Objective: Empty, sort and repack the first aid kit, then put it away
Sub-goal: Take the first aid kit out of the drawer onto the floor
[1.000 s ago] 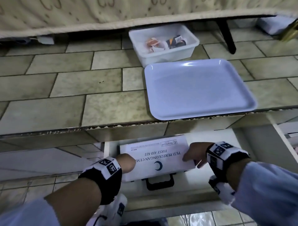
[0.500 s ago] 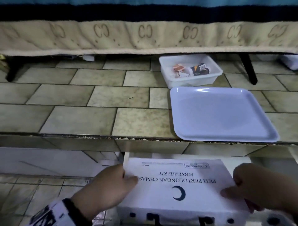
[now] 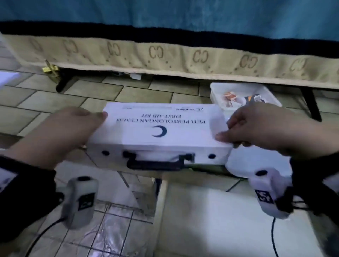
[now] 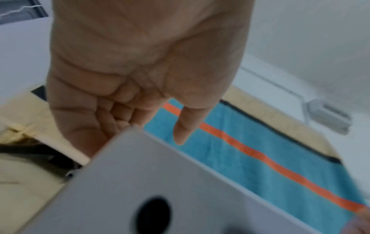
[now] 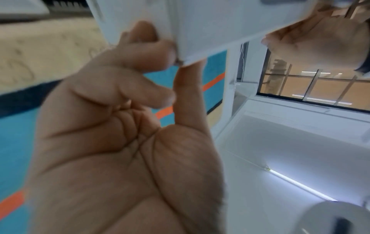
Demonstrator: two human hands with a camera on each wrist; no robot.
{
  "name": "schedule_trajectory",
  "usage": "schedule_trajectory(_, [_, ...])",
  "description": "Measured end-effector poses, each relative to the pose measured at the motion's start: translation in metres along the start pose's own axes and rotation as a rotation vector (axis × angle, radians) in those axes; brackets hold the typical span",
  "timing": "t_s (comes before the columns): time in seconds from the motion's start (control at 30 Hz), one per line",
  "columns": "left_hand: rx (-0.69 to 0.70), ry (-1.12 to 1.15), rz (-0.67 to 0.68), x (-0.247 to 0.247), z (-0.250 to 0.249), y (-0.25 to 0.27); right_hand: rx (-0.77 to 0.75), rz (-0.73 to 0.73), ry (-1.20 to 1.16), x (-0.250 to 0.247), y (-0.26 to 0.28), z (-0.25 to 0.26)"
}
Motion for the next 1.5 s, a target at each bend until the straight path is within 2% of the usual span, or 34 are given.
schedule_trajectory(0.17, [-0.002, 0.060, -0.030, 0.025, 0.008, -0.056, 0.021, 0.020, 0.045, 0.025, -0.073, 0.014])
schedule_trajectory(0.23, [0.000, 0.112, -0.022, 0.034, 0.009, -0.058, 0.000, -0.004, -0.027, 0.032, -0.076, 0.009])
schedule_trajectory(0.3, [0.052, 0.012, -0.159, 0.038, 0.006, -0.047, -0.135, -0.125, -0.017, 0.033, -0.057, 0.001])
schedule_trajectory(0.33, [0.149, -0.057, -0.272, 0.038, 0.004, -0.034, -0.227, -0.184, -0.046, 0.034, -0.039, -0.005])
schedule_trajectory(0.37, [0.315, -0.105, -0.375, 0.040, -0.004, -0.011, -0.321, -0.192, -0.107, 0.036, -0.017, -0.012])
schedule_trajectory(0.4, [0.519, -0.115, -0.419, 0.045, -0.012, 0.018, -0.412, -0.150, -0.179, 0.040, 0.005, -0.022])
schedule_trajectory(0.43, [0.728, -0.133, -0.371, 0.057, -0.016, 0.047, -0.483, -0.084, -0.215, 0.047, 0.027, -0.035])
schedule_trajectory(0.47, [0.904, -0.181, -0.241, 0.074, -0.015, 0.072, -0.502, 0.001, -0.196, 0.056, 0.044, -0.052])
schedule_trajectory(0.5, [1.033, -0.240, -0.056, 0.096, -0.009, 0.095, -0.474, 0.088, -0.144, 0.066, 0.059, -0.075])
schedule_trajectory(0.57, [1.132, -0.376, 0.375, 0.144, 0.018, 0.125, -0.302, 0.273, -0.006, 0.090, 0.079, -0.130])
schedule_trajectory(0.63, [1.160, -0.601, 0.700, 0.184, 0.055, 0.143, -0.112, 0.451, 0.150, 0.115, 0.101, -0.185])
schedule_trajectory(0.7, [1.170, -0.809, 0.813, 0.213, 0.084, 0.150, 0.041, 0.506, 0.261, 0.134, 0.122, -0.229])
schedule_trajectory(0.73, [1.143, -0.867, 0.842, 0.220, 0.090, 0.150, 0.100, 0.466, 0.279, 0.138, 0.129, -0.242])
schedule_trajectory(0.83, [1.125, -0.853, 0.798, 0.230, 0.096, 0.149, 0.183, 0.269, 0.287, 0.137, 0.134, -0.254])
schedule_trajectory(0.97, [1.074, -0.849, 0.578, 0.225, 0.085, 0.139, 0.216, 0.126, 0.306, 0.131, 0.122, -0.254])
schedule_trajectory(1.1, [0.855, -0.819, 0.345, 0.222, 0.073, 0.124, 0.239, -0.044, 0.378, 0.122, 0.104, -0.243])
schedule_trajectory(1.17, [0.704, -0.733, 0.219, 0.216, 0.061, 0.118, 0.167, -0.103, 0.354, 0.120, 0.093, -0.227])
schedule_trajectory(1.27, [0.459, -0.442, 0.030, 0.192, 0.038, 0.104, -0.019, -0.244, 0.096, 0.107, 0.072, -0.184])
schedule_trajectory(1.37, [0.280, -0.152, -0.100, 0.155, 0.023, 0.089, -0.093, -0.287, -0.390, 0.088, 0.040, -0.138])
schedule_trajectory(1.43, [0.183, 0.033, -0.175, 0.134, 0.020, 0.074, -0.093, -0.269, -0.764, 0.079, 0.017, -0.110])
schedule_trajectory(1.5, [0.023, 0.235, -0.206, 0.116, 0.025, 0.054, 0.005, -0.160, -1.070, 0.080, -0.004, -0.085])
Point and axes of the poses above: each hand's wrist, its own y-axis away from the middle knuckle, its own x-axis out of the palm, z = x × y, the point moved 3 cm from there along -y, towards the middle knuckle, and after that the axes turned 13 degrees about -y, right-handed, at the moved point
